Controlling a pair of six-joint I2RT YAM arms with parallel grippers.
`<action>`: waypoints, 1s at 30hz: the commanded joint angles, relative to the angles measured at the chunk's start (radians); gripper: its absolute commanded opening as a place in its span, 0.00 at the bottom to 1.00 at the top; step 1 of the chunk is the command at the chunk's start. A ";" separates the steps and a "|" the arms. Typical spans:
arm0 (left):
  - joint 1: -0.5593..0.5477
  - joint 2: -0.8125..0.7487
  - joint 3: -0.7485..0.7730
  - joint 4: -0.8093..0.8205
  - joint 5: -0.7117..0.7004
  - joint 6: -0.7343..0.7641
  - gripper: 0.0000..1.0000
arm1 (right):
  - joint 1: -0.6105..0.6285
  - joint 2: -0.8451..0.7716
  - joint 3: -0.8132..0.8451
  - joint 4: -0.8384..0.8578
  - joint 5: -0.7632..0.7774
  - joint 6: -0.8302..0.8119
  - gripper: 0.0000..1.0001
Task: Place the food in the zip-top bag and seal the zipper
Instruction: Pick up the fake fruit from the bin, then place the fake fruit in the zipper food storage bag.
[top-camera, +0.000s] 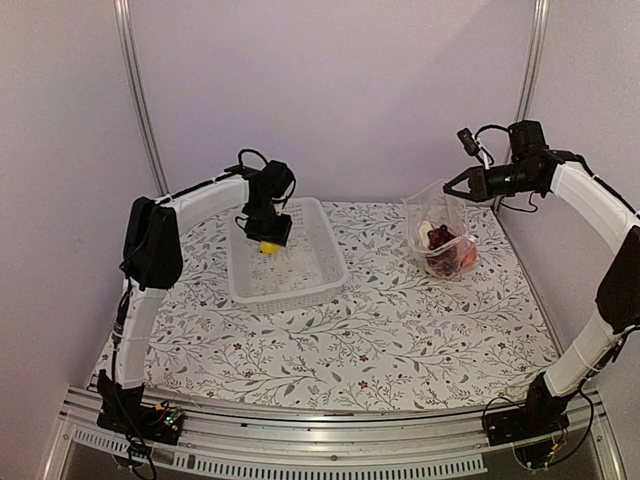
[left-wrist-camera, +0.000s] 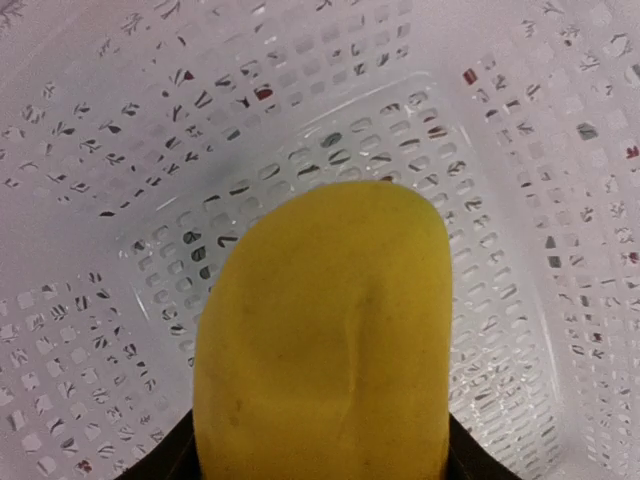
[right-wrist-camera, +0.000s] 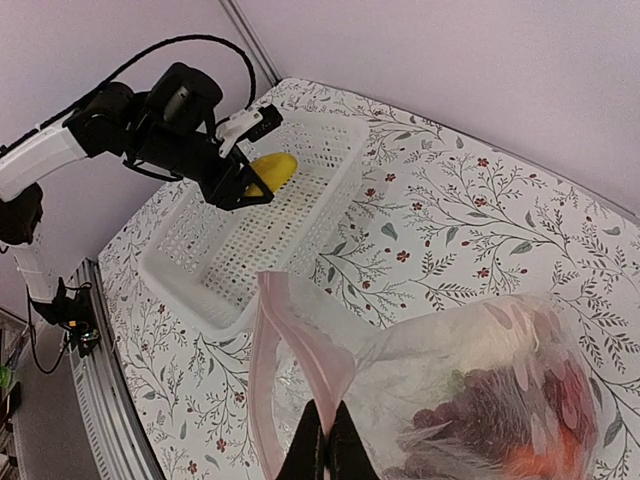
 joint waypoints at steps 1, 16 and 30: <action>-0.050 -0.117 0.044 0.030 0.118 0.013 0.51 | 0.015 -0.030 -0.008 0.022 0.010 -0.007 0.00; -0.234 -0.330 -0.010 0.388 0.560 -0.061 0.48 | 0.028 -0.013 0.019 0.011 0.021 -0.010 0.00; -0.386 -0.235 -0.016 0.621 0.871 -0.283 0.46 | 0.039 0.000 0.031 0.010 0.023 -0.006 0.00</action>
